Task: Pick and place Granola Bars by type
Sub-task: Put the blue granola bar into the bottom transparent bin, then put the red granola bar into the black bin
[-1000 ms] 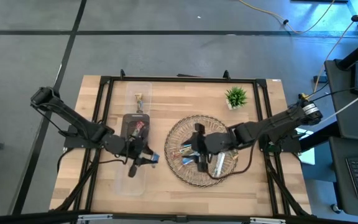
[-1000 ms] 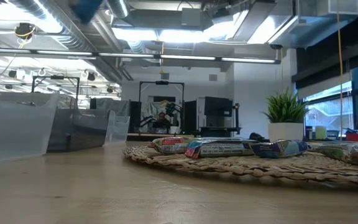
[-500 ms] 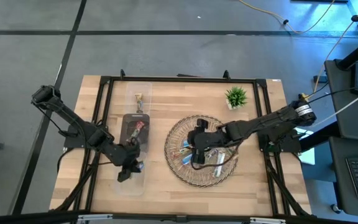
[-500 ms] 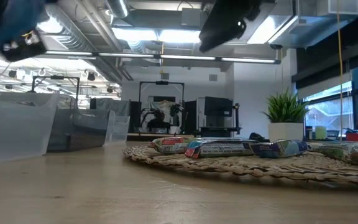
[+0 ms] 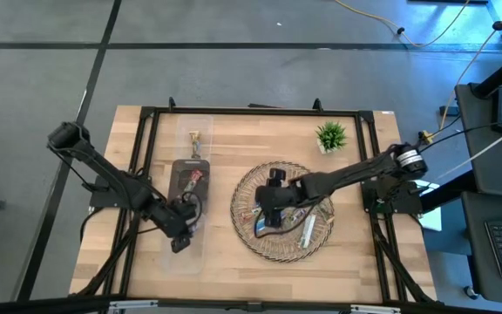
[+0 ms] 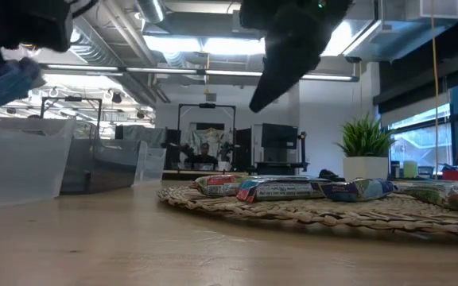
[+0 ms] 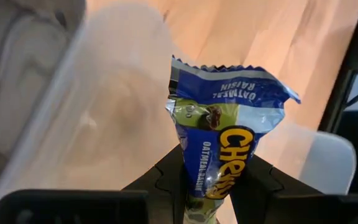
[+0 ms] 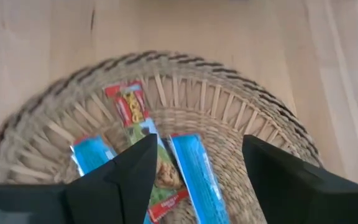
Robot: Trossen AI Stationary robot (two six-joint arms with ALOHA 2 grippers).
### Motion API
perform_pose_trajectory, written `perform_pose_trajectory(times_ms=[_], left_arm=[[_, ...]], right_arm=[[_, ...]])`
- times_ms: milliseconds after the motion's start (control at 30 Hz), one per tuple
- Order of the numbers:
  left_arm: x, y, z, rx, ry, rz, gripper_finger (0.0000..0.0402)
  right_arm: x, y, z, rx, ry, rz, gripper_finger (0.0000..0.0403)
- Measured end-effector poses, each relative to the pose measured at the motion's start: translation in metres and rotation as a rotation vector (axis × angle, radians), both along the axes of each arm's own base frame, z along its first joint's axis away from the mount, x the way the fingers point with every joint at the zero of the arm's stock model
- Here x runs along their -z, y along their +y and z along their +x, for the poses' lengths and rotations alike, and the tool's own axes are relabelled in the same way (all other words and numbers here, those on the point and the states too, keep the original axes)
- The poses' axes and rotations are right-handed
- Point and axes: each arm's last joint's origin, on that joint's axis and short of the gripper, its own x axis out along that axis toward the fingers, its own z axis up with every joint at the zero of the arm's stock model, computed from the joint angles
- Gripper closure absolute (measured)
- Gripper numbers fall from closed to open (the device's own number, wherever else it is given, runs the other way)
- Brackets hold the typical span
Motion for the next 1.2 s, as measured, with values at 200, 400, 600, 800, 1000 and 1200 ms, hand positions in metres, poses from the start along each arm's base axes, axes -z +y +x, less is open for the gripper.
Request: perform_pose_trajectory(times_ms=[200,400,600,800,1000,1200], left_arm=[[0.015,-0.005,0.004,0.010,0.097,-0.008,0.0311],[0.022,-0.007,0.007,0.008,0.120,0.004,0.0311],[0.022,-0.007,0.007,0.001,0.119,-0.001,0.0311],[0.022,-0.007,0.008,-0.056,0.133,-0.026,0.0305],[0.022,-0.007,0.008,-0.066,0.134,-0.030,0.0266],[0.018,-0.007,0.007,-0.067,0.126,-0.063,0.0232]], right_arm=[[0.008,-0.005,-0.002,0.012,0.073,-0.017,0.0166],[0.012,-0.021,-0.008,0.033,0.169,-0.007,0.0166],[0.013,-0.035,-0.007,-0.041,0.220,0.014,0.0166],[0.017,-0.043,-0.007,-0.136,0.263,0.014,0.0166],[0.031,-0.042,-0.006,-0.188,0.292,0.005,0.0166],[0.056,-0.042,-0.008,-0.194,0.324,0.022,0.0166]])
